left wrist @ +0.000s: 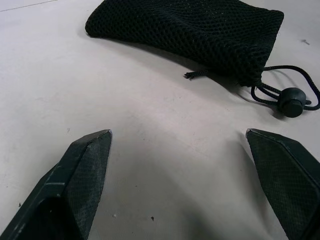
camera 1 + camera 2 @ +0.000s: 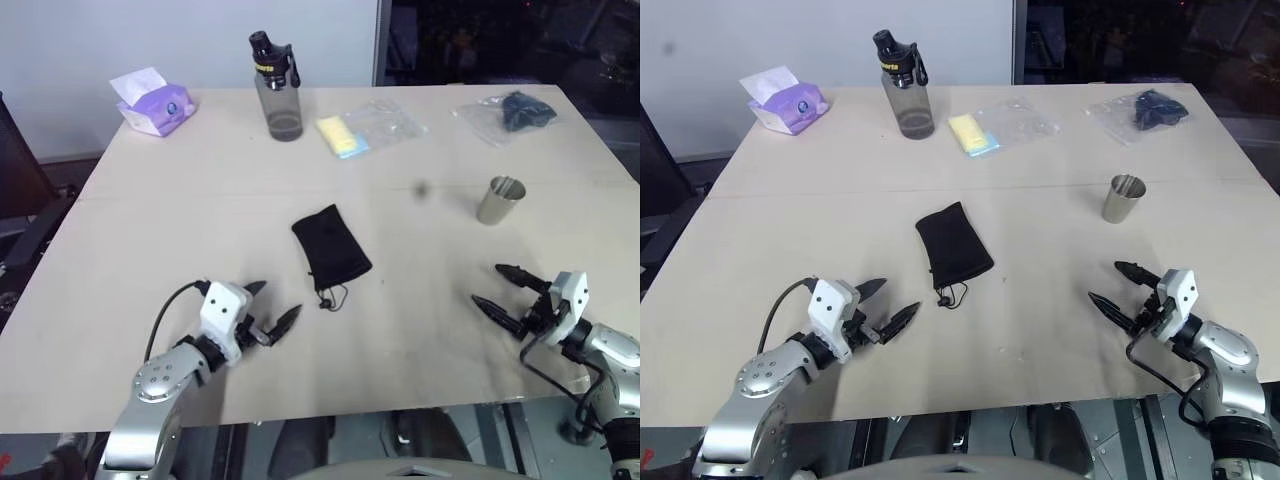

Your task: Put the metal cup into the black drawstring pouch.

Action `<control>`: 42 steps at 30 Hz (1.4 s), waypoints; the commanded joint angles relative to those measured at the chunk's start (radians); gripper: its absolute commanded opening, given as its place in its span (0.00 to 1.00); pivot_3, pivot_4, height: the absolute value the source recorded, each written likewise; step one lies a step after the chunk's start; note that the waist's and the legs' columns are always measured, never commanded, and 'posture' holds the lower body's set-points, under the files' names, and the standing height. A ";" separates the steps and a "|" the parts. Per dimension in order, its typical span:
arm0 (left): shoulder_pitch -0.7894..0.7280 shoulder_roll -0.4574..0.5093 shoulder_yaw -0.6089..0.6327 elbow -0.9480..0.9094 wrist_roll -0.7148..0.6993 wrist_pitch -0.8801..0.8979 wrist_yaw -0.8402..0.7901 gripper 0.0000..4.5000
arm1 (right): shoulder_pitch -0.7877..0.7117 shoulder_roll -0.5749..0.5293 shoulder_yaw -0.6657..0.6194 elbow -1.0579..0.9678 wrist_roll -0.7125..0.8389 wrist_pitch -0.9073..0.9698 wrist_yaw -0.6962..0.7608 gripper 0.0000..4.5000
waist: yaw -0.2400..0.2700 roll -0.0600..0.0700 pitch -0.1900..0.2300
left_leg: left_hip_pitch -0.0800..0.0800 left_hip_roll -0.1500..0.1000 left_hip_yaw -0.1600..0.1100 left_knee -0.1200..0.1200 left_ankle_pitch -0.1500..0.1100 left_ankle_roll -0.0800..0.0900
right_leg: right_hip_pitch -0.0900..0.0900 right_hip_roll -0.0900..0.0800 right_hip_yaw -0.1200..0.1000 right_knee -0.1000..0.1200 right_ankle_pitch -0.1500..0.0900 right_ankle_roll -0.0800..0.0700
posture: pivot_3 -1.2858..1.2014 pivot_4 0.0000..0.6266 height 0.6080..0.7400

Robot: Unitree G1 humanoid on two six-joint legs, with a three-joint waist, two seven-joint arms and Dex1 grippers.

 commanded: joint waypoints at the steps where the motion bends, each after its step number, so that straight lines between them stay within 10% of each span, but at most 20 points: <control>1: 0.000 0.009 0.014 -0.039 -0.007 -0.025 -0.011 0.99 | 0.000 -0.013 -0.024 -0.022 0.018 -0.011 0.009 1.00 | 0.000 0.000 0.000 | 0.000 0.000 0.000 0.000 0.000 0.000 | 0.000 0.000 0.000 0.000 0.000 0.000 | 0.52 0.24 1.00; 25: -0.073 -0.007 -0.126 -0.113 0.076 -0.078 -0.009 0.99 | 0.070 -0.004 -0.010 -0.126 0.128 0.054 0.120 1.00 | 0.005 0.001 0.000 | 0.000 0.000 0.000 0.000 0.000 0.000 | 0.000 0.000 0.000 0.000 0.000 0.000 | 0.52 0.24 1.00; 42: -0.327 -0.062 -0.338 0.079 0.521 -0.154 0.210 0.99 | 0.139 0.017 -0.027 -0.255 0.227 0.151 0.168 1.00 | 0.004 0.001 0.001 | 0.000 -0.001 0.000 0.000 0.000 0.000 | 0.001 0.000 0.000 0.000 0.000 0.000 | 0.52 0.24 1.00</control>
